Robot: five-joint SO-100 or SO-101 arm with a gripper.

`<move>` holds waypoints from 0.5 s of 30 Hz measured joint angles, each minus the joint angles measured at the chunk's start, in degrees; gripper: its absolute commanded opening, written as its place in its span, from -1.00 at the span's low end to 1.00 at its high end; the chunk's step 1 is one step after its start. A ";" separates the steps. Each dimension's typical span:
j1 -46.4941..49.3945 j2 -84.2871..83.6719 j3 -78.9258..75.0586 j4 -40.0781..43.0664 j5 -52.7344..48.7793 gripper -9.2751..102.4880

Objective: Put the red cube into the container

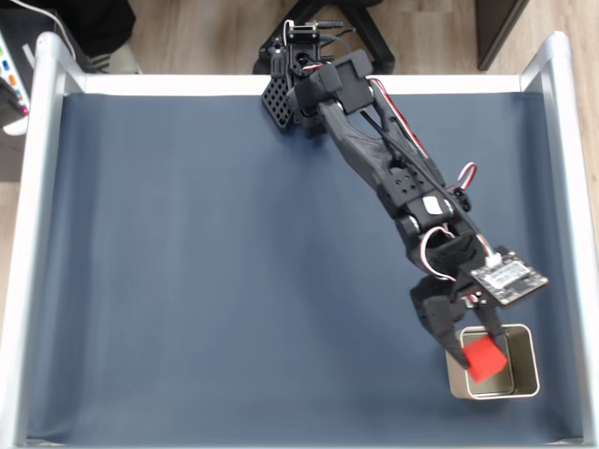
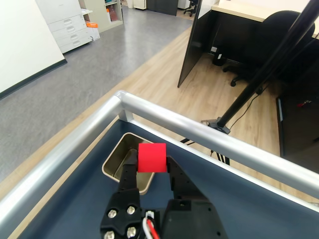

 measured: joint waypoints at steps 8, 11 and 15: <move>-2.72 -8.53 -6.77 0.00 0.09 -0.83; -3.43 -10.90 -8.35 0.00 0.09 -0.83; -3.60 -13.54 -10.63 0.00 0.18 -0.83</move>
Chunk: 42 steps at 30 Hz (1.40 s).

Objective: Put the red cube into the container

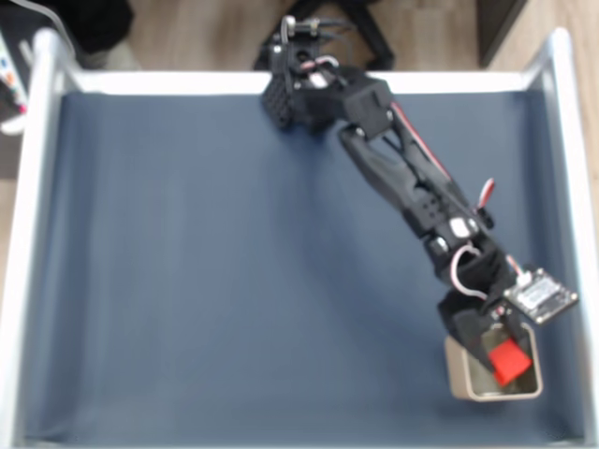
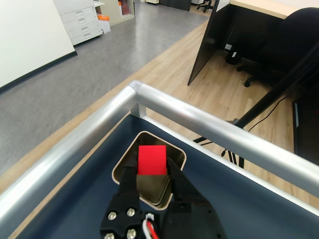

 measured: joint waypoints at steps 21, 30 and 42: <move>-0.97 -1.23 -1.14 0.00 0.26 -0.76; -0.70 -1.23 -1.14 0.00 0.88 -0.62; -0.70 -1.23 -1.14 0.00 1.85 -0.52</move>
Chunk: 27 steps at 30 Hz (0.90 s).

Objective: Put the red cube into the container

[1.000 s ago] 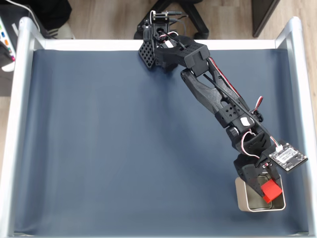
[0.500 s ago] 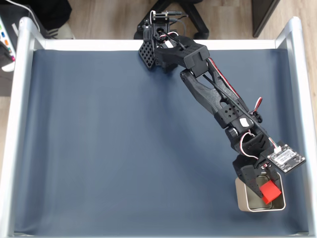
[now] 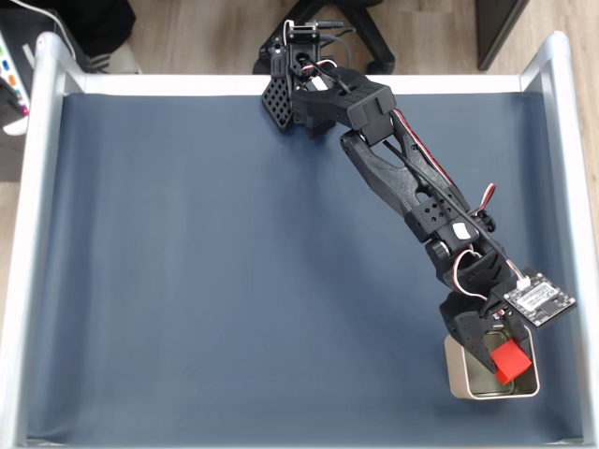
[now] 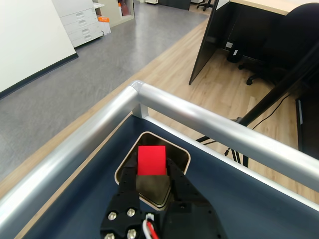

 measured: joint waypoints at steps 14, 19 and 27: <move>0.70 0.00 0.00 0.00 0.09 -0.47; 0.70 0.00 0.00 0.00 0.09 -0.47; 1.14 0.00 0.00 0.00 0.35 -0.70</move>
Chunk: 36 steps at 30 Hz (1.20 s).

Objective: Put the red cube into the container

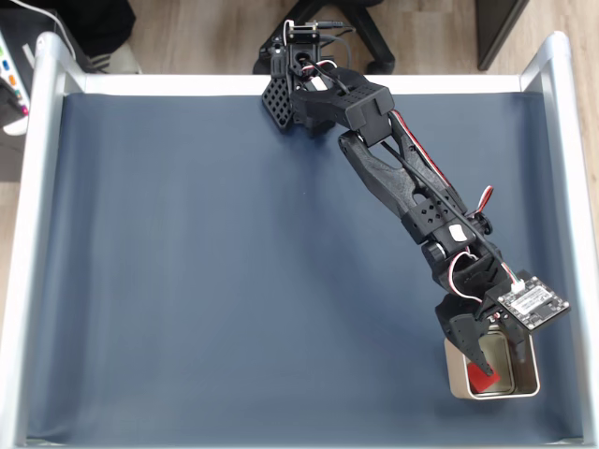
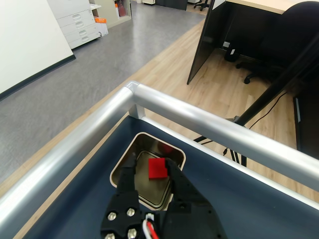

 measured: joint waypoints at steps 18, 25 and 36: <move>15.73 30.59 32.17 -3.87 -0.26 -0.83; 23.03 54.49 59.85 -8.44 -3.08 -0.83; 27.69 92.29 99.40 -8.79 -3.34 -0.83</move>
